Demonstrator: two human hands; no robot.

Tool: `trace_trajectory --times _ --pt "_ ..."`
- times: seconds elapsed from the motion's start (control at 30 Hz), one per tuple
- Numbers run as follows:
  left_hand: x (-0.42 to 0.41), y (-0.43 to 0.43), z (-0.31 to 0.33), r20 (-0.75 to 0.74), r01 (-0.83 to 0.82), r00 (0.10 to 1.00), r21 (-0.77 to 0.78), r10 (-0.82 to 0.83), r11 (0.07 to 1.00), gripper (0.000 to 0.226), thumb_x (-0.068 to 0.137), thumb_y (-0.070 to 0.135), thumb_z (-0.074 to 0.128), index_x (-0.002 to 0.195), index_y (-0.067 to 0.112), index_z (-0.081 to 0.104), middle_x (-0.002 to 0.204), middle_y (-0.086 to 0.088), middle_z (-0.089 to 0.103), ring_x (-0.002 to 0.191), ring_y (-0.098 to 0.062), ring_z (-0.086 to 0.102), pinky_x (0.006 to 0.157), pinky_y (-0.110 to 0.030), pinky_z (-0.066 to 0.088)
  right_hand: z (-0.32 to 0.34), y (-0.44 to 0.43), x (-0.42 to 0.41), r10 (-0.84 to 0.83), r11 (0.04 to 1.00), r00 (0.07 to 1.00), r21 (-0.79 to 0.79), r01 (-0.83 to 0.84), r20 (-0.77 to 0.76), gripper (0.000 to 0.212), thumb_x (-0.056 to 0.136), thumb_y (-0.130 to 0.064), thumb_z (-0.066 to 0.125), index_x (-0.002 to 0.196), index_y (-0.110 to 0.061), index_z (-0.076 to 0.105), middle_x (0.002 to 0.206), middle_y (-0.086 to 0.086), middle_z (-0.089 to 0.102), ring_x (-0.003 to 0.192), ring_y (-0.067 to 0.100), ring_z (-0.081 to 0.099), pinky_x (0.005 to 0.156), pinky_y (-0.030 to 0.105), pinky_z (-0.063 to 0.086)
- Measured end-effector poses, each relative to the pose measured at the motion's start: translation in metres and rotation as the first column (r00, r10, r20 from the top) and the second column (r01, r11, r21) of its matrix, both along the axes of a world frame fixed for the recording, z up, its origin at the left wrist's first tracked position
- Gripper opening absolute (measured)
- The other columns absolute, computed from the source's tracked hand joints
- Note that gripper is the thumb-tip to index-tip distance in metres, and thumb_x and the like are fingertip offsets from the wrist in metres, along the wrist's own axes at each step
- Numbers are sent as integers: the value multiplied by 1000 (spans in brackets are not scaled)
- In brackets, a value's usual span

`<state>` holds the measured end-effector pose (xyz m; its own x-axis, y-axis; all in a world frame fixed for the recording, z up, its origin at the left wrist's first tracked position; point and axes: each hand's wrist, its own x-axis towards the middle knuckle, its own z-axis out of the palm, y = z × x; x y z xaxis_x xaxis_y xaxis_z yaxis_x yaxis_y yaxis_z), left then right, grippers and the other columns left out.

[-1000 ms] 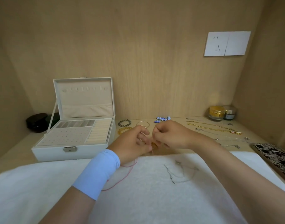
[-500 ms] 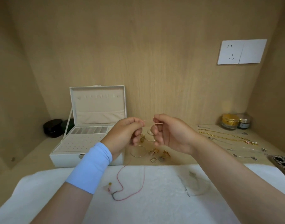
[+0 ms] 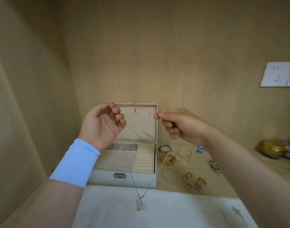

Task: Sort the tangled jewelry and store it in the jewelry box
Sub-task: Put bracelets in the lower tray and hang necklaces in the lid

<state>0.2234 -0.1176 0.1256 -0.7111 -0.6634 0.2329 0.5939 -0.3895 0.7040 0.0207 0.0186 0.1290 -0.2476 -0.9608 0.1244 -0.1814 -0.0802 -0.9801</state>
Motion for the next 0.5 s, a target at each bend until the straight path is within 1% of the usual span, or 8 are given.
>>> trace_trajectory --times 0.07,0.13,0.2,0.27,0.33,0.4,0.43,0.5 --pt "2 -8 11 2 -49 999 -71 49 996 11 89 16 49 81 15 56 87 -5 69 79 -19 69 70 -29 60 17 -16 9 22 999 999 -42 -23 -28 18 101 -24 55 98 -18 71 63 -5 40 50 10 26 47 23 20" --pt "1 -15 20 46 -67 996 -234 80 970 14 99 12 46 92 13 58 113 -12 71 109 -23 69 89 -34 58 33 -33 21 35 997 991 -67 -44 -129 19 101 -25 56 96 -18 73 62 -5 42 50 9 28 46 23 22" --pt "-3 -21 27 142 -85 977 -411 156 908 12 101 10 48 106 10 59 123 -13 68 118 -23 65 97 -38 54 45 -49 32 7 996 970 -86 -29 -245 20 101 -24 58 96 -15 75 61 -4 44 48 9 29 45 23 23" --pt "-6 -28 31 260 -64 935 -547 243 834 21 99 9 55 120 10 59 119 -11 71 113 -22 67 94 -34 53 53 -66 40 -64 994 939 -107 30 -339 20 99 -23 60 90 -13 75 60 -3 45 45 9 33 45 24 26" --pt "-10 -32 33 351 8 895 -628 274 778 30 97 8 57 126 14 58 113 -9 73 105 -20 70 86 -26 51 54 -78 42 -142 987 902 -126 98 -408 22 95 -25 64 78 -13 71 59 -1 49 46 11 38 46 26 30" --pt "-15 -40 32 430 67 843 -681 324 729 31 96 8 58 125 19 60 105 -4 76 89 -14 70 76 -25 45 51 -89 37 -203 979 852 -129 161 -482 27 93 -28 66 72 -11 67 59 0 52 48 12 42 49 26 34" --pt "-18 -43 32 463 93 811 -706 358 702 31 95 9 59 123 20 61 99 -2 76 80 -13 67 73 -25 42 48 -94 34 -234 972 827 -131 194 -512 27 93 -29 65 72 -12 66 59 -2 53 48 10 43 50 25 36" --pt "-25 -50 30 515 151 763 -730 391 667 27 92 8 61 117 19 65 82 2 74 70 -12 59 67 -24 40 40 -98 28 -277 960 805 -129 247 -525 26 93 -30 66 74 -12 64 59 -5 53 49 8 45 52 25 37"
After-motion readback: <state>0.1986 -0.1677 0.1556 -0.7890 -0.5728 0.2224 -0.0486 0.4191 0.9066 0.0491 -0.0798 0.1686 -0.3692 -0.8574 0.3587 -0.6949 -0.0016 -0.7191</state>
